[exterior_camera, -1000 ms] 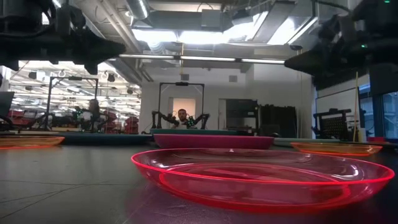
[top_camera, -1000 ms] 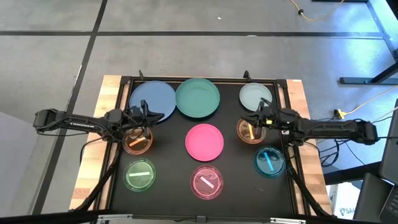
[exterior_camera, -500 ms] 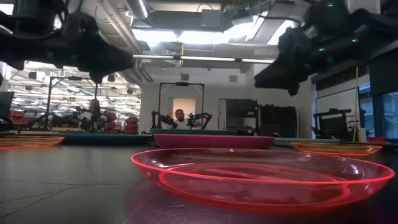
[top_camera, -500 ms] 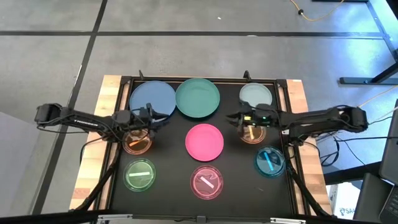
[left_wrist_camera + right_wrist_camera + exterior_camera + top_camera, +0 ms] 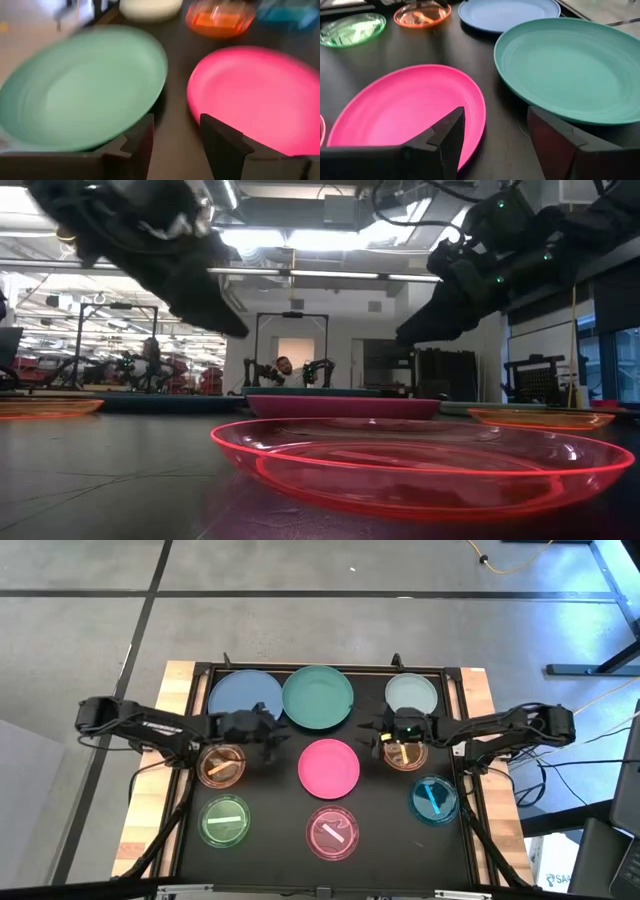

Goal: Stack plastic plates
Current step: Stack the green plate on the blue plate

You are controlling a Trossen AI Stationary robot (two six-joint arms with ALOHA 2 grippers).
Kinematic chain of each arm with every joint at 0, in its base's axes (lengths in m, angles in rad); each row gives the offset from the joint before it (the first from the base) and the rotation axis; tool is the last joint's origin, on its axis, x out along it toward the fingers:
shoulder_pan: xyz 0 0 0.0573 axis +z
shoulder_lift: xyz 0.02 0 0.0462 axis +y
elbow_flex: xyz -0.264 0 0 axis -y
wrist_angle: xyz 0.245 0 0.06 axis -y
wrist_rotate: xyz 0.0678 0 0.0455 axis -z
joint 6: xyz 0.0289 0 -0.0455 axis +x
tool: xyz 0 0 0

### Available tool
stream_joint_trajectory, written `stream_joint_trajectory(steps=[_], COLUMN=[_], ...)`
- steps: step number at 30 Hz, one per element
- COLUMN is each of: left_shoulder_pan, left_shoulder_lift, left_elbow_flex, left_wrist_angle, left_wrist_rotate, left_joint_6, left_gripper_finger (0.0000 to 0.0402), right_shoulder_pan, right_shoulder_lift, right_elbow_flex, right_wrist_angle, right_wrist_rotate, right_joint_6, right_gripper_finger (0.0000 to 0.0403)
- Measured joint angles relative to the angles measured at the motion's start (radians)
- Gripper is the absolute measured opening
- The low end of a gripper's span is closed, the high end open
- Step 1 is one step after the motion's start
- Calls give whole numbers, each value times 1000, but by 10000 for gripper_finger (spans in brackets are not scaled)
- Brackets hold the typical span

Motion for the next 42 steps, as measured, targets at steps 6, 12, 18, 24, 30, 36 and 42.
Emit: stream_joint_trajectory(steps=[6, 12, 18, 24, 30, 36, 42], left_shoulder_pan=[48, 81, 94, 151, 186, 223, 225], left_shoulder_lift=[105, 155, 197, 302, 406, 513, 548], left_elbow_flex=[159, 173, 174, 174, 193, 243, 276], left_wrist_angle=[-391, -457, -160, 15, 49, 50, 33], left_wrist_rotate=[-15, -51, -11, 147, 185, 183, 162], left_joint_6=[-55, -75, 181, 343, 395, 446, 500], left_gripper_finger=[155, 155, 155, 155, 155, 154, 97], right_shoulder_pan=[0, 0, 0, 1, 0, 1, 1], right_shoulder_lift=[7, 7, 7, 7, 7, 7, 7], right_elbow_flex=[0, 0, 0, 0, 0, 0, 0], right_wrist_angle=[-36, -35, -32, -33, -33, -35, -37], right_wrist_rotate=[-1, 4, 29, 29, 29, 30, 34], right_joint_6=[-3, 12, 14, 27, 28, 18, 17], right_gripper_finger=[205, 205, 205, 205, 205, 205, 205])
